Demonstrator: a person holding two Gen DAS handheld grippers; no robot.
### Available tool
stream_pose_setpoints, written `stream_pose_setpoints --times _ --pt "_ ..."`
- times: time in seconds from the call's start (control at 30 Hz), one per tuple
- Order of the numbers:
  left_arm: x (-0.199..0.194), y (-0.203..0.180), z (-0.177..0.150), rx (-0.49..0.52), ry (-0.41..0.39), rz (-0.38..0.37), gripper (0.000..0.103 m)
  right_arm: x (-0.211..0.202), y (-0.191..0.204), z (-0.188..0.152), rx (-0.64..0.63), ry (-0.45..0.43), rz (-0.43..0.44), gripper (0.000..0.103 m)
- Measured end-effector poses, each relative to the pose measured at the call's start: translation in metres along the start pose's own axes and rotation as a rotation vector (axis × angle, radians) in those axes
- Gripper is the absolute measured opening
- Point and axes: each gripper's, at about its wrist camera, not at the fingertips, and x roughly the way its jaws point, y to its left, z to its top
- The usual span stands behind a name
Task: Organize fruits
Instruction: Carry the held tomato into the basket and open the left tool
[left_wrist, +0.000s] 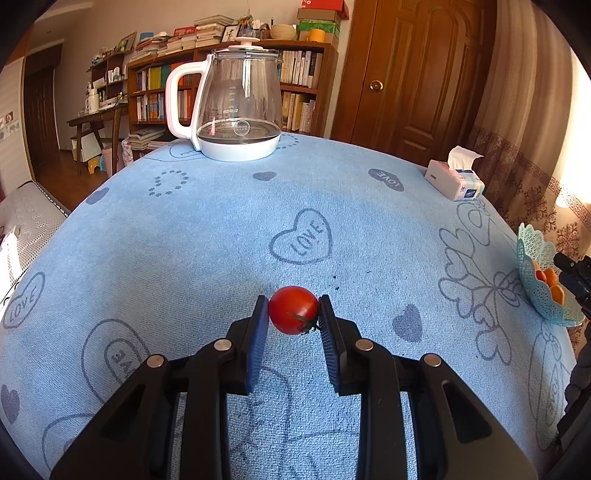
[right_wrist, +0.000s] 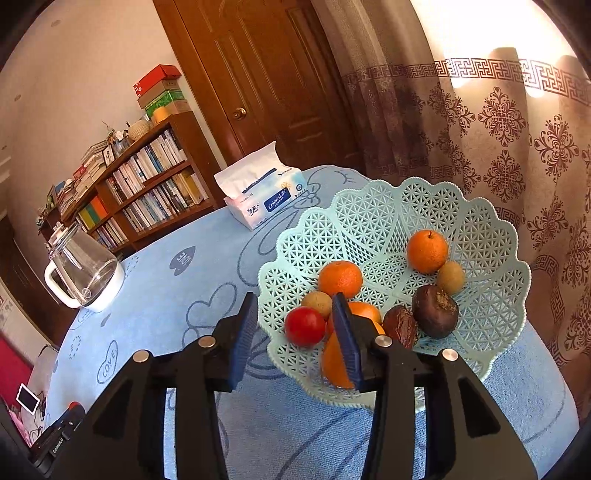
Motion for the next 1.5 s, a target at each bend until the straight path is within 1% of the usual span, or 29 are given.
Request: stream_pose_setpoints --times 0.3,0.33,0.43,0.57,0.67,0.73,0.8,0.87,1.03,1.17,1.3,1.4,1.5 --pt "0.0 -0.002 0.0 0.006 -0.002 -0.006 0.028 -0.01 -0.006 0.004 0.028 -0.041 -0.012 0.044" --pt "0.0 -0.002 0.0 0.007 -0.002 -0.008 0.028 -0.012 -0.008 0.005 0.036 -0.048 -0.015 0.045" --pt "-0.001 -0.003 0.0 0.012 -0.005 -0.013 0.028 -0.018 -0.018 0.008 0.064 -0.074 -0.034 0.052" --pt "-0.002 -0.007 0.0 0.024 -0.003 -0.021 0.028 -0.027 -0.035 0.014 0.073 -0.101 -0.069 0.055" --pt "-0.003 -0.012 0.0 0.025 0.02 -0.067 0.028 -0.032 -0.049 0.017 0.056 -0.112 -0.117 0.058" --pt "-0.004 -0.02 -0.001 0.04 0.03 -0.096 0.028 -0.034 -0.06 0.018 0.052 -0.111 -0.146 0.058" --pt "-0.004 -0.029 0.0 0.048 0.057 -0.153 0.028 -0.035 -0.071 0.018 0.062 -0.109 -0.171 0.059" --pt "-0.005 -0.042 0.0 0.059 0.079 -0.214 0.028 -0.035 -0.082 0.017 0.079 -0.103 -0.185 0.059" --pt "-0.012 -0.086 0.004 0.14 0.071 -0.312 0.028 -0.033 -0.093 0.013 0.136 -0.092 -0.168 0.059" --pt "-0.015 -0.126 0.008 0.219 0.06 -0.366 0.028 -0.032 -0.086 0.011 0.123 -0.095 -0.152 0.059" --pt "-0.013 -0.164 0.015 0.264 0.066 -0.426 0.028 -0.033 -0.083 0.009 0.123 -0.098 -0.142 0.059" --pt "-0.01 -0.192 0.021 0.295 0.06 -0.465 0.028 -0.035 -0.085 0.009 0.144 -0.105 -0.14 0.065" --pt "-0.006 -0.218 0.025 0.33 0.05 -0.501 0.028 -0.036 -0.089 0.01 0.166 -0.11 -0.14 0.066"
